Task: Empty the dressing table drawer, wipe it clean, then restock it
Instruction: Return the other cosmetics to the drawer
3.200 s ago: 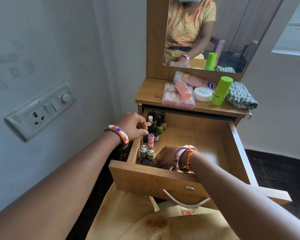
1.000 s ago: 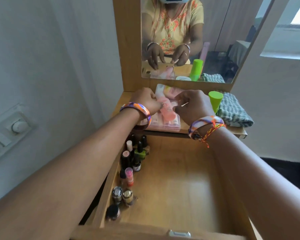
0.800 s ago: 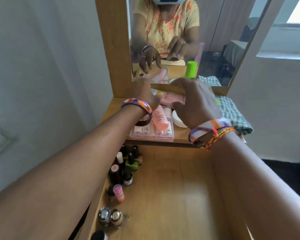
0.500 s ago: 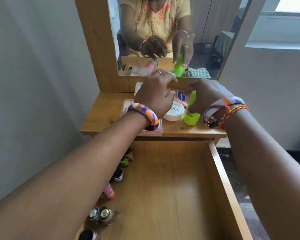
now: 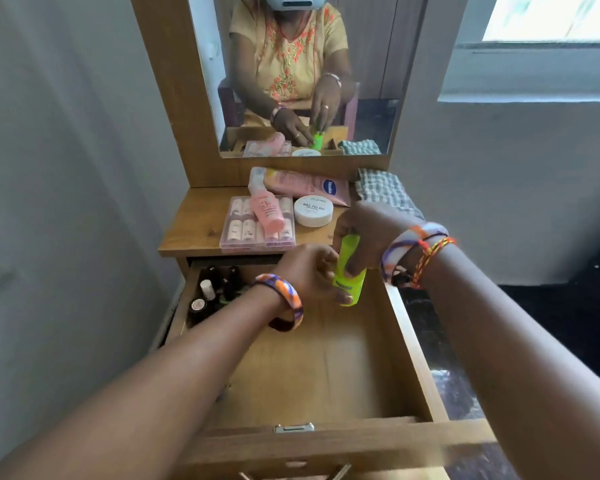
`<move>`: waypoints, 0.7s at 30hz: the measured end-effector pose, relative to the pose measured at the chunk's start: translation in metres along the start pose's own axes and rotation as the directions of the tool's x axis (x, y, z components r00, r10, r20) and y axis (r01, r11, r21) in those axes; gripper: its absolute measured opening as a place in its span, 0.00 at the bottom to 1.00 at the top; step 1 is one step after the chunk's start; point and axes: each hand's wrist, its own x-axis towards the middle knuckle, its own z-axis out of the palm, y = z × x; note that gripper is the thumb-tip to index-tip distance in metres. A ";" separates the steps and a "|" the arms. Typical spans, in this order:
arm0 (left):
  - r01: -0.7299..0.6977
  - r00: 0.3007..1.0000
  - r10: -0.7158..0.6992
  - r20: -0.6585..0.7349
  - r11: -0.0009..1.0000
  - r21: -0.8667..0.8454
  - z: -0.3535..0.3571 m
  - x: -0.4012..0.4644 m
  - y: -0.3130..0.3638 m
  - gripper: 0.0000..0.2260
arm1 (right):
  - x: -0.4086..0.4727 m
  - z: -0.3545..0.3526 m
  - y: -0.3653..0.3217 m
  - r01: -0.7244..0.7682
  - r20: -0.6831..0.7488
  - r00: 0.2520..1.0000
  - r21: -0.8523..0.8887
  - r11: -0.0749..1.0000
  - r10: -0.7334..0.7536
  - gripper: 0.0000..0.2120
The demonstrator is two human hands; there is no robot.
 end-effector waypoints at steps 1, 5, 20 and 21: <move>0.019 1.000 -0.019 0.022 1.000 0.015 0.008 -0.001 -0.002 0.19 | -0.017 -0.001 -0.012 0.057 0.049 0.997 0.041 0.998 -0.059 0.13; 0.094 0.993 -0.100 0.057 0.991 0.090 0.040 0.002 -0.005 0.18 | -0.105 -0.066 -0.082 -0.083 0.193 0.980 0.212 0.974 0.041 0.15; 0.289 0.953 -0.276 -0.124 0.952 0.104 0.094 0.050 -0.002 0.11 | -0.097 -0.017 -0.018 -0.178 -0.020 0.977 0.473 0.863 0.212 0.18; 0.285 0.953 -0.269 -0.139 0.952 0.110 0.095 0.051 0.000 0.10 | -0.097 -0.018 -0.017 -0.192 -0.009 0.974 0.493 0.849 0.226 0.18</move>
